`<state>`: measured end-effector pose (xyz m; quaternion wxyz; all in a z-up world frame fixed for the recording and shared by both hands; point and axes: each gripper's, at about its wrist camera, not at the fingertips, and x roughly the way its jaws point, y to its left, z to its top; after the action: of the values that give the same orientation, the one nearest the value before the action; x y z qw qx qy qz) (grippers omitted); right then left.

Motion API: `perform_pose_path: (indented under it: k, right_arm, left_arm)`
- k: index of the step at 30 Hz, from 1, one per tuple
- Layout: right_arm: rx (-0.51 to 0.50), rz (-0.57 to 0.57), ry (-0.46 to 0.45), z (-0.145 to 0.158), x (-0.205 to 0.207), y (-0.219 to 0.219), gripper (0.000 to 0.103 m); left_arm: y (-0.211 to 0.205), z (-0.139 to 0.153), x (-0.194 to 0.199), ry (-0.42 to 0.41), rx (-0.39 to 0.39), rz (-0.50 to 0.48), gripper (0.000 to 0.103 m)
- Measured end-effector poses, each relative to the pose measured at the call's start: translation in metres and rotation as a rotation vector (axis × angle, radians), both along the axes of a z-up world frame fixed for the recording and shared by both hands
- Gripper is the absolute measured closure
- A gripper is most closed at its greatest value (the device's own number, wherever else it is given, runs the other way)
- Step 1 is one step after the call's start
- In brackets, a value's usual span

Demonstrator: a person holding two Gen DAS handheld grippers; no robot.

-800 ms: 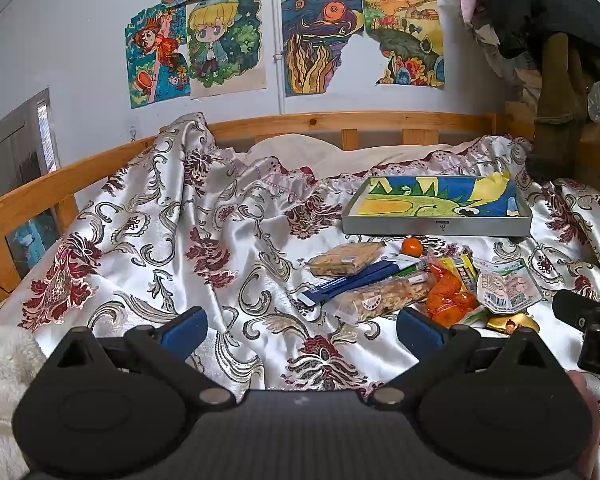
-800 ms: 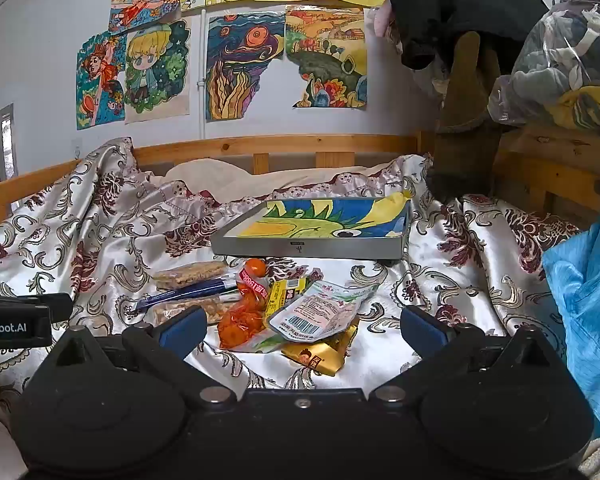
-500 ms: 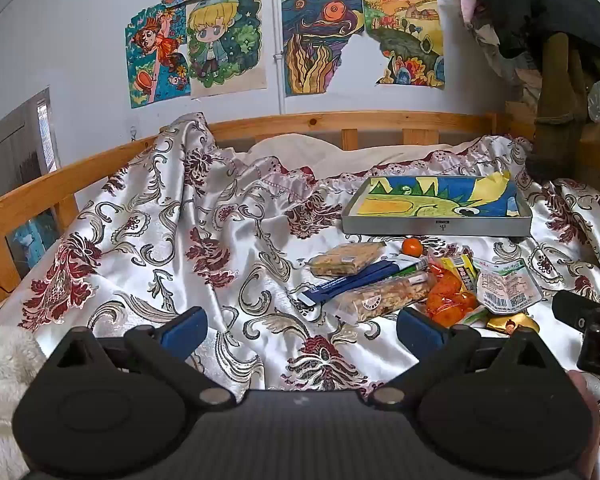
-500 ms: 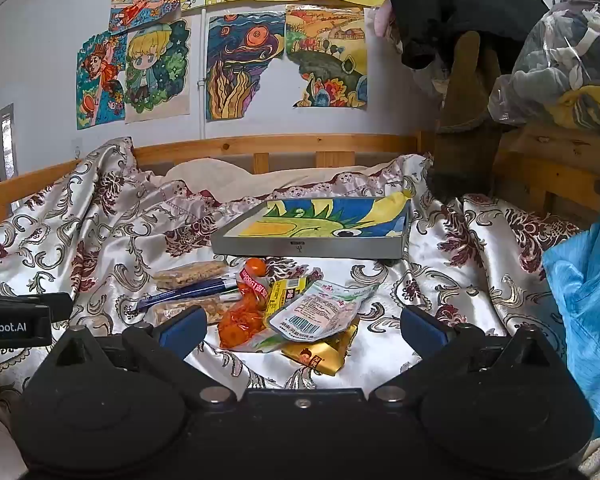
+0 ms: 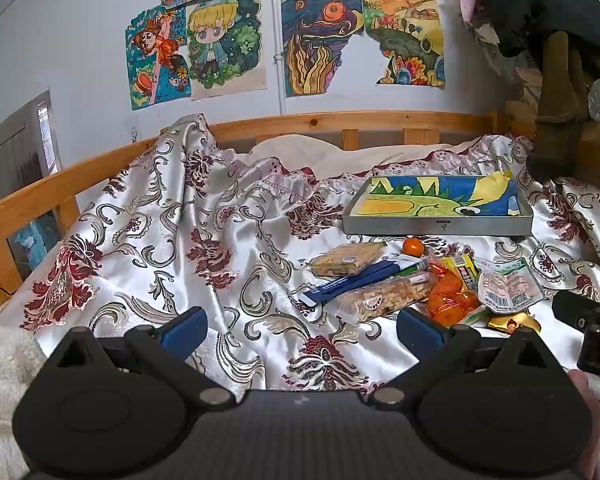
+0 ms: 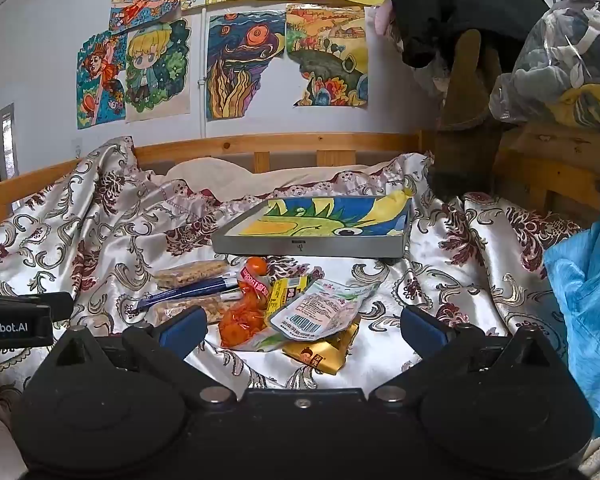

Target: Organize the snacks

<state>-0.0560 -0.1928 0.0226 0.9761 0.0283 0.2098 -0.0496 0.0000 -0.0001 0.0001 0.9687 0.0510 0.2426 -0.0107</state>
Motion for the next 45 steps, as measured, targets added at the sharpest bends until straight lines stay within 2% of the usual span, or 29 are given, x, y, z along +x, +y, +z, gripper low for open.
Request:
perform_pose_path:
  k: [21,36,42,45]
  right_arm:
    - [0.008,0.017,0.029,-0.002,0.011,-0.001,0.001]
    - [-0.095,0.04,0.006,0.015,0.055,-0.024,0.001]
    - [-0.073,0.058,0.035,0.012,0.076,-0.035,0.001]
    - [-0.038,0.07,0.055,0.007,0.083,-0.038,0.001]
  left_arm:
    - [-0.003,0.001,0.013,0.03,0.011,-0.016,0.0]
    - [-0.015,0.016,0.062,0.032,0.071,-0.052,0.0]
    - [-0.026,0.015,0.09,0.053,0.105,-0.095,0.0]
    - [-0.028,0.015,0.102,0.073,0.072,-0.111,0.0]
